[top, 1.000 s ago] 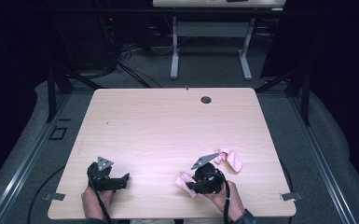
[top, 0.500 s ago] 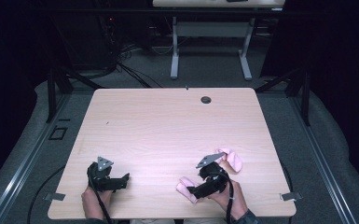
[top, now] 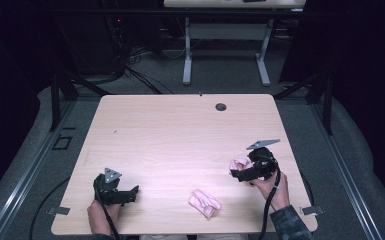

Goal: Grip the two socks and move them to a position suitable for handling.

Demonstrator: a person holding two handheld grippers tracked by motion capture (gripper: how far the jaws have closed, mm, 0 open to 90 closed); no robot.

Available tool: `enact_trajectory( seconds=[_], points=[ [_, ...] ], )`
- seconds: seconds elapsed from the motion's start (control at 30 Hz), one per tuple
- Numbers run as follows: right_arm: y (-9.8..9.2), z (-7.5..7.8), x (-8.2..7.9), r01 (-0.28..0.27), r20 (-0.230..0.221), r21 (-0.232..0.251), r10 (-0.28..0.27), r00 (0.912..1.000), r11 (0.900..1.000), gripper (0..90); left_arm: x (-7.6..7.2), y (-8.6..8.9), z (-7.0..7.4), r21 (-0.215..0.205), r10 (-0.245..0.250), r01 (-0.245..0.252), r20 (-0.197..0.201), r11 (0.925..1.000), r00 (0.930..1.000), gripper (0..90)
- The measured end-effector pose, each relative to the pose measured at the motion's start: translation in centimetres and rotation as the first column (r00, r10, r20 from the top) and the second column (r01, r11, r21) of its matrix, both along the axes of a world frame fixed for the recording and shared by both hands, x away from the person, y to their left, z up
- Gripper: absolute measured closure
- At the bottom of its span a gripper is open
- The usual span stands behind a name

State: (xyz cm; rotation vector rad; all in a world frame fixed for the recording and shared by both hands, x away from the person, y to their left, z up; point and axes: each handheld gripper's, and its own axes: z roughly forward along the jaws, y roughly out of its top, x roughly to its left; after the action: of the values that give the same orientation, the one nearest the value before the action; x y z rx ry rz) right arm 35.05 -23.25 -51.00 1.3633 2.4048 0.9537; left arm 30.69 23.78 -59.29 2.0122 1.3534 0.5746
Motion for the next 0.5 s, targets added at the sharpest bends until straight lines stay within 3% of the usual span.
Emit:
enact_trajectory(
  seconds=[0.1,0.23,0.5],
  points=[
    [-0.8,-0.9,1.2,0.044,-0.017,-0.016,-0.044,0.9989,0.999,2.1,0.0,0.0,0.0,-0.002,0.002,-0.002,0.002,1.0,1.0,0.2],
    [-1.0,-2.6,2.4,0.074,-0.04,-0.03,-0.075,0.9964,0.997,17.4,0.0,0.0,0.0,-0.001,0.002,-0.002,0.0,1.0,1.0,0.2],
    [-1.0,-4.8,3.5,0.108,-0.068,-0.055,-0.112,0.9914,0.993,46.3,0.0,0.0,0.0,-0.001,0.002,-0.002,0.002,1.0,1.0,0.2]
  ],
)
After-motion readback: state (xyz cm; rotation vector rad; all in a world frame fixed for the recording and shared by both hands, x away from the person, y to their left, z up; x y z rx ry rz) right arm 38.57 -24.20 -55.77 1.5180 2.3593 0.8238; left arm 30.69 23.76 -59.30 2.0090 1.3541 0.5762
